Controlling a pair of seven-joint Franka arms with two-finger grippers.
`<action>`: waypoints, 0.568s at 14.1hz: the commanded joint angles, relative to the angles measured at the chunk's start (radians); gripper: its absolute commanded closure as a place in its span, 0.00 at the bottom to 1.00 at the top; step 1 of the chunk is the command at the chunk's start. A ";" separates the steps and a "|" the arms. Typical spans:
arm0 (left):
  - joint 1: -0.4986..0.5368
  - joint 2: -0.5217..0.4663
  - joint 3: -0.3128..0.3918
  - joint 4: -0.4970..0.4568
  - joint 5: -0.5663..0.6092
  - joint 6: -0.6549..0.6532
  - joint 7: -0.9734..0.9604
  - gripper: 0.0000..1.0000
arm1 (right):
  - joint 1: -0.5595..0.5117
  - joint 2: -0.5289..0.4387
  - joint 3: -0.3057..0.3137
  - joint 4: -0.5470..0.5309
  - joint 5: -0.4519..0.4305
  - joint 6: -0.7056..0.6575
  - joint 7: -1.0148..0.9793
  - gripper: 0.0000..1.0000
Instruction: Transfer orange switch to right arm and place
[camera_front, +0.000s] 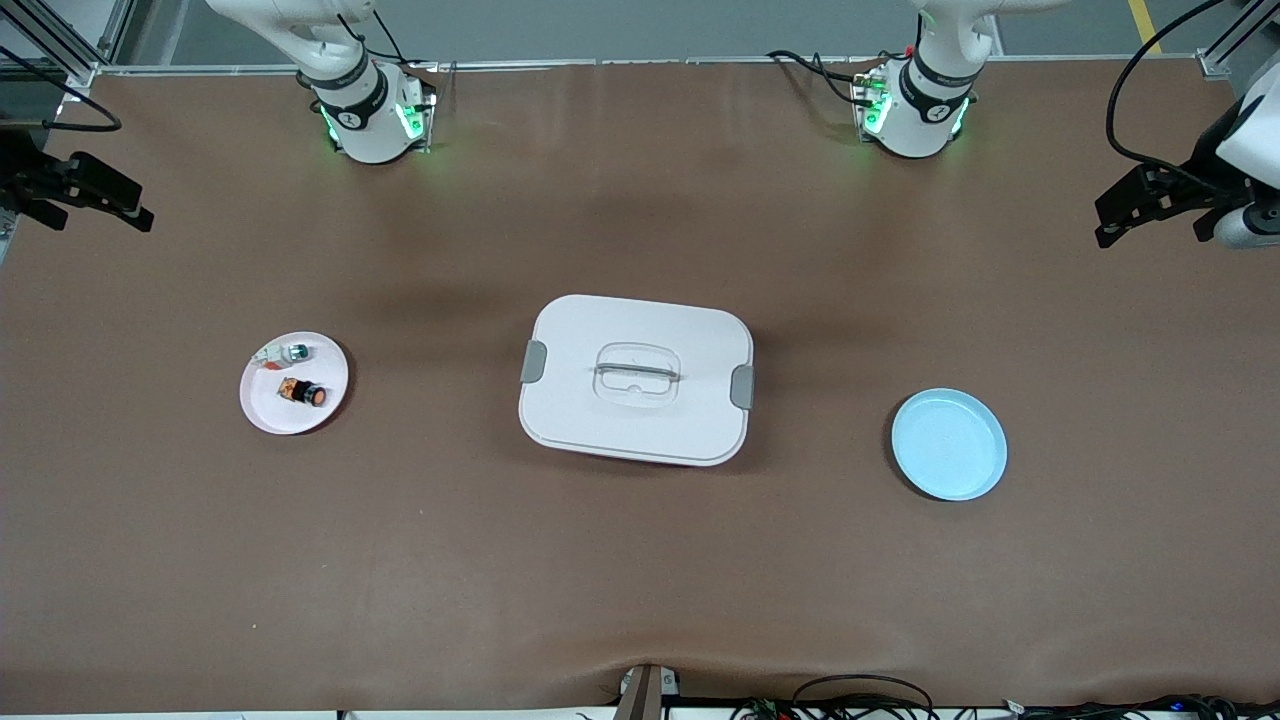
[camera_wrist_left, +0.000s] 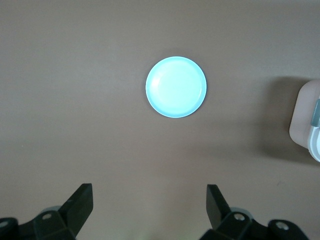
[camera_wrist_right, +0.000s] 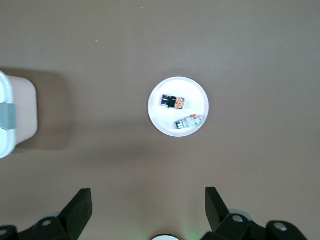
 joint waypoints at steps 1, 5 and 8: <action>-0.004 -0.012 0.006 0.000 -0.014 0.001 0.017 0.00 | -0.011 -0.026 -0.001 -0.017 0.027 0.014 -0.011 0.00; -0.004 -0.012 0.006 0.000 -0.014 -0.001 0.017 0.00 | -0.008 -0.026 0.001 -0.015 0.026 0.016 -0.011 0.00; -0.004 -0.012 0.004 0.000 -0.014 0.001 0.017 0.00 | -0.008 -0.026 0.003 -0.015 0.020 0.020 -0.012 0.00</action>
